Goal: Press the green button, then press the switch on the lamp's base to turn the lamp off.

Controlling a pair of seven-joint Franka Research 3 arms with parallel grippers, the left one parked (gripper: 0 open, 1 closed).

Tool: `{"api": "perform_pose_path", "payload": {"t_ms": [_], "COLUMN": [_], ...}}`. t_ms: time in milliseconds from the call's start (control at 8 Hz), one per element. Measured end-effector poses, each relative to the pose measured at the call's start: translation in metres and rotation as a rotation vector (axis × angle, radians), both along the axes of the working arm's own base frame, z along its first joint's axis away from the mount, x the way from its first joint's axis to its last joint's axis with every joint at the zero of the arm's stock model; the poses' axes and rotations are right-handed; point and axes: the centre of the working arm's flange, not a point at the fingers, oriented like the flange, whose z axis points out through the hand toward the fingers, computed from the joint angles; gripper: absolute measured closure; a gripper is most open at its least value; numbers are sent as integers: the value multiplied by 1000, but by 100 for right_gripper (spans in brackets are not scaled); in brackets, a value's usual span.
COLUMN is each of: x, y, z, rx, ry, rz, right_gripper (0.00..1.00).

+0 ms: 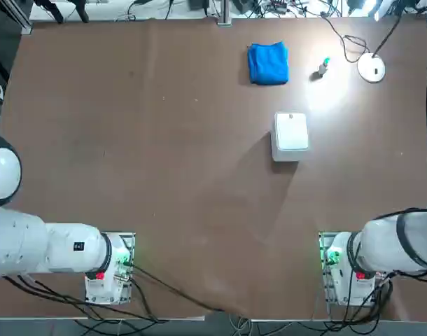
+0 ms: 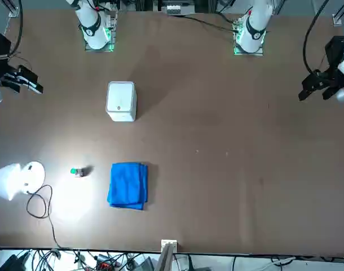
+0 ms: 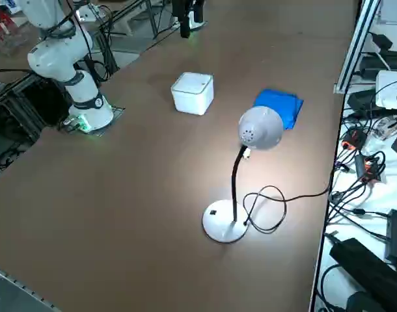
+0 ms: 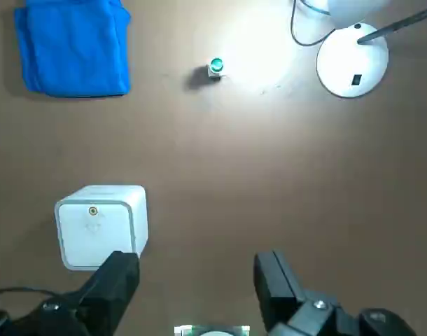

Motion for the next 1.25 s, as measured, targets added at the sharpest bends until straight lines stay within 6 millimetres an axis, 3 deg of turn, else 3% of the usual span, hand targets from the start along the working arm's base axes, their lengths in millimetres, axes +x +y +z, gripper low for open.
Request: {"api": "perform_pose_path", "payload": {"t_ms": [875,1250], "x": [1,5], "y": [-2,-9], "z": [-2,-13], "rx": [-6,-13], "ry": [6,32], "rz": [23,9], "right_gripper": [0,1]}}
